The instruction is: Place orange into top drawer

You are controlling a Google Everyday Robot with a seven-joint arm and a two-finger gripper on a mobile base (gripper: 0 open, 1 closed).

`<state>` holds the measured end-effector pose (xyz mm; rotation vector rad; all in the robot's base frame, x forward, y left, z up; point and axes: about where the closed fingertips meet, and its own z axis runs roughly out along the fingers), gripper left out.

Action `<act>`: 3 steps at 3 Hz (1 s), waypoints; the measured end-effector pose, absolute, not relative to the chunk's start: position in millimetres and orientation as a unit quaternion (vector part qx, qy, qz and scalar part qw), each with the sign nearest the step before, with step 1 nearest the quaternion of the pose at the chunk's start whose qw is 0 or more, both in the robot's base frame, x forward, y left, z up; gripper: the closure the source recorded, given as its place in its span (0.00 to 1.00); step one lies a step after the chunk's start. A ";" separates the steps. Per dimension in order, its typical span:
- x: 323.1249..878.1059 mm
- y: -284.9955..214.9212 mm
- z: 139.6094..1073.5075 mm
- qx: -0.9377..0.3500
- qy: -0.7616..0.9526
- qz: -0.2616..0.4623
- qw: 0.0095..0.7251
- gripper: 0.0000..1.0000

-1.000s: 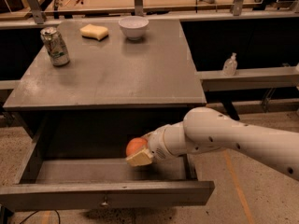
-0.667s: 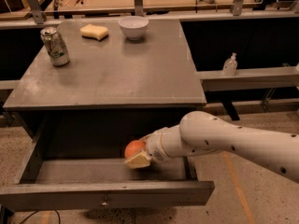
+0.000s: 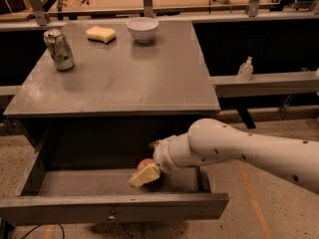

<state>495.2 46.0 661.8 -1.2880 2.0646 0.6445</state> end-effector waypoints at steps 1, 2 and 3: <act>504.0 46.2 684.6 -0.476 0.781 0.240 0.326 0.00; 506.6 43.1 721.1 -0.466 0.774 0.249 0.348 0.15; 494.6 19.0 756.1 -0.433 0.783 0.278 0.350 0.39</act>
Offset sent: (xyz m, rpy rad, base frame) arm 0.0132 -0.0180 0.1130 0.1353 -0.0782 -0.0727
